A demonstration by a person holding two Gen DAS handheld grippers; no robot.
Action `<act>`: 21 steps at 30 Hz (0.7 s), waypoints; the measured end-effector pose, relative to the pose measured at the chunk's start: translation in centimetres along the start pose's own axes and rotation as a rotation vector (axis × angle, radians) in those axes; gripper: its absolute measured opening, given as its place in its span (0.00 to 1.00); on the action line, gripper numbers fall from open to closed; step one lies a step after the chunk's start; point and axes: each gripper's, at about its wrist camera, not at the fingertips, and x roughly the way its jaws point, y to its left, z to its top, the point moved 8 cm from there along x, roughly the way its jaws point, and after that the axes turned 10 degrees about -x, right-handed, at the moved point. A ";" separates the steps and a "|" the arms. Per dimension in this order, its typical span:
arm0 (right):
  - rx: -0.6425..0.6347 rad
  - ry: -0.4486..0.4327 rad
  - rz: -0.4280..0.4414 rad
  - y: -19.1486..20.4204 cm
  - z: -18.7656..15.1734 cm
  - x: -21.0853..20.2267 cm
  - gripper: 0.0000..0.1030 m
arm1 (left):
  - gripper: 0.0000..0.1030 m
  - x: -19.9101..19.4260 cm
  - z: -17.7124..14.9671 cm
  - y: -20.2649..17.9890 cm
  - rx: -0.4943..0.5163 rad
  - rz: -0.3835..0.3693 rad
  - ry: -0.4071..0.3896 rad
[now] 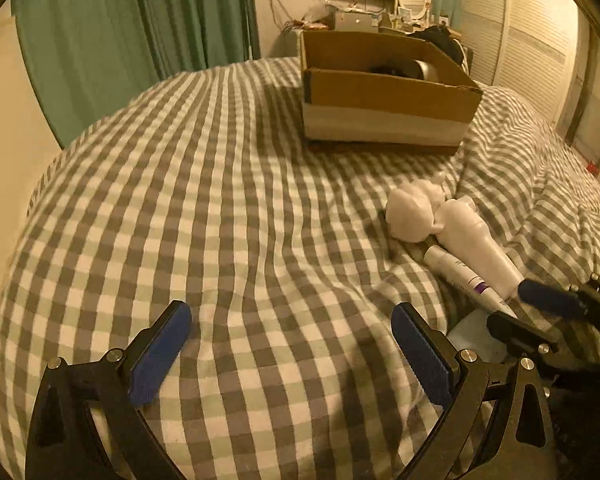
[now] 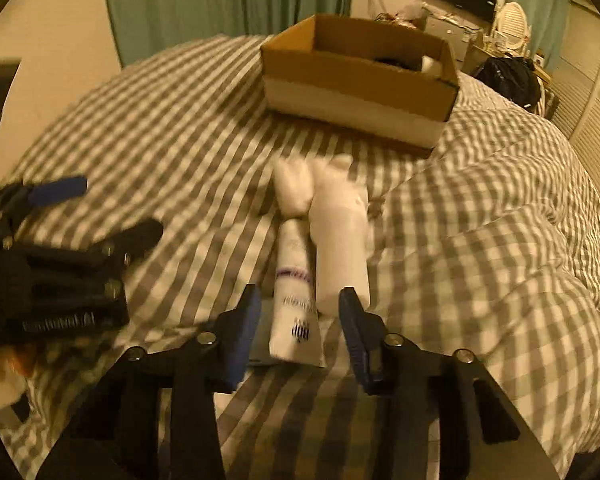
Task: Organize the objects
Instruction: 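Move both tools back to the remaining items on the bed, then grasp the white tube with the right tool while the left tool grasps the earbud case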
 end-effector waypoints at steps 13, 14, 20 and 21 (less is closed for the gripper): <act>0.018 -0.024 0.030 0.0 -0.3 -0.2 0.11 | 1.00 -0.3 -0.3 -2.2 0.025 -0.052 0.018; 0.020 -0.039 0.026 -0.1 -0.1 -0.7 0.11 | 1.00 -0.4 -0.4 -2.7 0.025 -0.070 0.023; 0.046 -0.114 0.002 -1.7 0.5 -3.8 0.11 | 1.00 -0.5 -1.6 -7.4 0.117 -0.159 0.051; 0.054 -0.123 0.002 -2.0 0.6 -4.2 0.11 | 1.00 -0.4 -2.0 -8.0 0.141 -0.162 0.053</act>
